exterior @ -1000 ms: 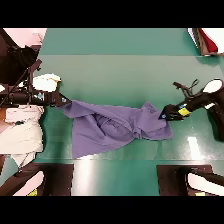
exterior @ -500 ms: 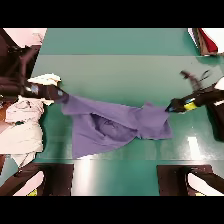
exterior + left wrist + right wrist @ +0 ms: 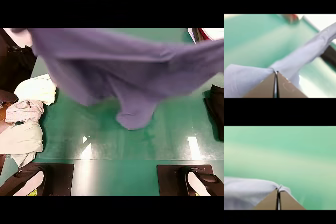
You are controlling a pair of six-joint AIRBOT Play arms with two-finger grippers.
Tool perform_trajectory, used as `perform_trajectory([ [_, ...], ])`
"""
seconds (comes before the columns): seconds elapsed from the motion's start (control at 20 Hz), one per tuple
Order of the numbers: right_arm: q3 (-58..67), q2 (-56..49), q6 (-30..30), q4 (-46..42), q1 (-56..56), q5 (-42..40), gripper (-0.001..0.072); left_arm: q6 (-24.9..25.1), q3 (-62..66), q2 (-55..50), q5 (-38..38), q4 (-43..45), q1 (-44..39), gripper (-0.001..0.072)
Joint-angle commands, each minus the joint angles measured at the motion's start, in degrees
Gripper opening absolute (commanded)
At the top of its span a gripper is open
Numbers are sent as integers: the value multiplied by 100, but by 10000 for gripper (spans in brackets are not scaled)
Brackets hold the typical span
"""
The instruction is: Fold the shirts.
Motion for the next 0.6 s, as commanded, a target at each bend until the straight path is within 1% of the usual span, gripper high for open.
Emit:
perform_trajectory([
  [0.0, 1012, 319, 2, -492, -24, -498, 14, -173, 1443, 0, 297, -208, 2, 24],
  [0.05, 1252, 365, 2, -654, -24, -535, 14, -173, 1611, 66, 476, -367, 2, 24],
  [0.25, 2190, 422, 2, -1366, -24, -691, 15, -149, 1613, 452, 1416, -1032, 2, 24],
  [0.35, 2588, 385, 7, -1759, -26, -817, 14, -61, 1628, 590, 1821, -1147, 2, 24],
  [0.45, 2979, 205, 33, -1974, -26, -778, 13, -63, 1639, 651, 1993, -1126, 2, 24],
  [0.55, 3209, -105, 48, -1958, -24, -586, 13, -66, 1530, 634, 1836, -887, 2, 24],
])
